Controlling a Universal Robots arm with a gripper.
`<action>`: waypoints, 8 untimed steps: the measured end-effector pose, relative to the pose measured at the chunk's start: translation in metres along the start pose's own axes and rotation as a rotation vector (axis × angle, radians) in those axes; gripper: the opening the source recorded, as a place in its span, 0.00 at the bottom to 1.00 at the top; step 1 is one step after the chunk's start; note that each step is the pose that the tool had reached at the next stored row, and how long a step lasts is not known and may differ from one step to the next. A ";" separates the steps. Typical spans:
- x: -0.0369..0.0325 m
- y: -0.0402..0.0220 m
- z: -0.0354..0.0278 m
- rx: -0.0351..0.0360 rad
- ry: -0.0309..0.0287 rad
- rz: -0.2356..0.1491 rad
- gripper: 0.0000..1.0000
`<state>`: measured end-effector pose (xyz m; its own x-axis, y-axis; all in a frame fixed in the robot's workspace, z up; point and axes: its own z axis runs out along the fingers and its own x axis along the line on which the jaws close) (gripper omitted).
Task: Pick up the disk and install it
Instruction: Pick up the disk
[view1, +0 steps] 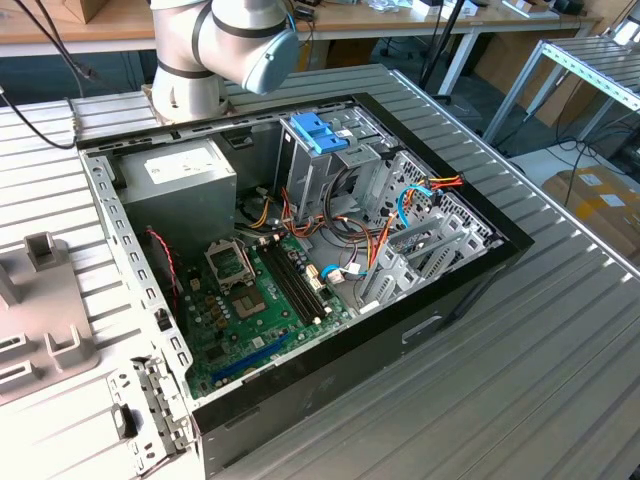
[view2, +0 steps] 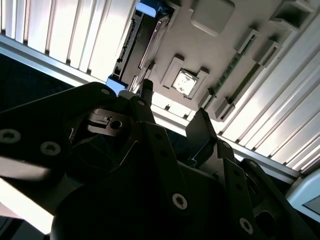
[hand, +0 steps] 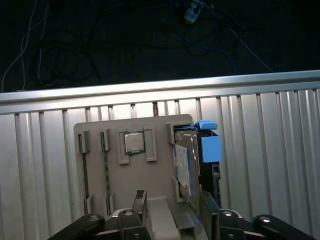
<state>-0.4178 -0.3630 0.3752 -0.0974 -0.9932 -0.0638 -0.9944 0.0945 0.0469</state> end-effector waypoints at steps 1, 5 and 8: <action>-0.0009 0.0001 0.0003 0.0000 -0.0001 0.000 0.54; -0.0049 0.0005 0.0013 0.0002 -0.0002 0.001 0.54; -0.0084 0.0011 0.0023 0.0004 -0.0004 0.004 0.54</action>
<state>-0.4181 -0.3544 0.3736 -0.1018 -0.9927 -0.0640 -0.9940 0.0989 0.0468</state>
